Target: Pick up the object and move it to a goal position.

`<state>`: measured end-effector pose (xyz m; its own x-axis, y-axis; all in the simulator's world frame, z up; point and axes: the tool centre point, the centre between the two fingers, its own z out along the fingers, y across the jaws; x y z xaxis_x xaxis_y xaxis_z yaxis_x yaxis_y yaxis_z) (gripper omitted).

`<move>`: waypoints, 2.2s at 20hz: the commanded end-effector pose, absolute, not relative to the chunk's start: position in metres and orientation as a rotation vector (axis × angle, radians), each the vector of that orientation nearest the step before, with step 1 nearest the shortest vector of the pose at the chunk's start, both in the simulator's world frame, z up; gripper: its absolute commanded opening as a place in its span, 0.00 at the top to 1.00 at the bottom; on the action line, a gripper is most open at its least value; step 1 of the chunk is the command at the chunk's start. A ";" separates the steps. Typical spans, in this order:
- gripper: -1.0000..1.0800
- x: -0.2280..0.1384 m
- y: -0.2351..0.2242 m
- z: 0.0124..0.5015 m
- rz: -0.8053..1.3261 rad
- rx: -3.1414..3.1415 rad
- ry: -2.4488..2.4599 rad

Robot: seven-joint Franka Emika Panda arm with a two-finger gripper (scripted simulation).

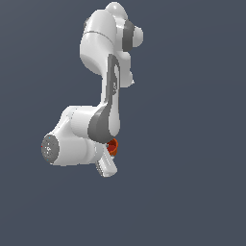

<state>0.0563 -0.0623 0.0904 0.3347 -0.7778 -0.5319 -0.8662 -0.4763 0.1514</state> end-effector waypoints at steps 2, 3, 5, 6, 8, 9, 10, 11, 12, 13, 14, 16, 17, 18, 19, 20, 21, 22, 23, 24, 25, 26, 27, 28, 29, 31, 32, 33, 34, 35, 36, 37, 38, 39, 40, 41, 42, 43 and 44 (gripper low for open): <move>0.38 0.056 -0.062 0.090 0.831 -2.432 1.512; 0.38 0.056 -0.062 0.090 0.831 -2.432 1.512; 0.38 0.055 -0.061 0.088 0.831 -2.432 1.512; 0.38 0.054 -0.060 0.087 0.831 -2.432 1.513; 0.38 0.053 -0.059 0.083 0.832 -2.431 1.514; 0.38 0.051 -0.057 0.081 0.832 -2.431 1.514; 0.38 0.050 -0.056 0.078 0.833 -2.431 1.515; 0.38 0.049 -0.055 0.076 0.833 -2.431 1.515; 0.38 0.048 -0.054 0.074 0.833 -2.430 1.516; 0.38 0.047 -0.053 0.072 0.833 -2.430 1.516; 0.38 0.046 -0.052 0.070 0.834 -2.430 1.516; 0.38 0.045 -0.050 0.068 0.834 -2.430 1.516; 0.38 0.045 -0.050 0.066 0.834 -2.429 1.517; 0.38 0.045 -0.050 0.066 0.834 -2.429 1.517; 0.38 0.045 -0.050 0.065 0.834 -2.428 1.517; 1.00 0.045 -0.050 0.065 0.834 -2.428 1.517; 1.00 0.045 -0.050 0.065 0.834 -2.428 1.517; 1.00 0.045 -0.050 0.065 0.834 -2.428 1.517; 1.00 0.045 -0.050 0.065 0.834 -2.428 1.517; 1.00 0.045 -0.050 0.065 0.834 -2.428 1.517; 1.00 0.045 -0.050 0.065 0.834 -2.428 1.517; 1.00 0.045 -0.050 0.065 0.834 -2.428 1.517; 1.00 0.045 -0.050 0.065 0.834 -2.428 1.517; 1.00 0.045 -0.050 0.065 0.834 -2.428 1.517; 1.00 0.045 -0.050 0.065 0.834 -2.428 1.517; 1.00 0.045 -0.049 0.066 0.834 -2.428 1.517; 1.00 0.045 -0.049 0.066 0.832 -2.427 1.518; 1.00 0.046 -0.049 0.068 0.829 -2.426 1.520; 1.00 0.046 -0.049 0.069 0.825 -2.425 1.522; 1.00 0.047 -0.048 0.072 0.820 -2.422 1.525; 1.00 0.048 -0.048 0.074 0.813 -2.420 1.529; 1.00 0.049 -0.047 0.078 0.805 -2.416 1.534; 1.00 0.050 -0.046 0.082 0.796 -2.413 1.539; 1.00 0.051 -0.046 0.086 0.786 -2.408 1.546; 1.00 0.052 -0.045 0.091 0.774 -2.403 1.552; 1.00 0.054 -0.044 0.096 0.761 -2.398 1.560; 1.00 0.055 -0.042 0.102 0.746 -2.391 1.568; 1.00 0.057 -0.041 0.109 0.731 -2.384 1.577; 1.00 0.058 -0.040 0.116 0.713 -2.377 1.587</move>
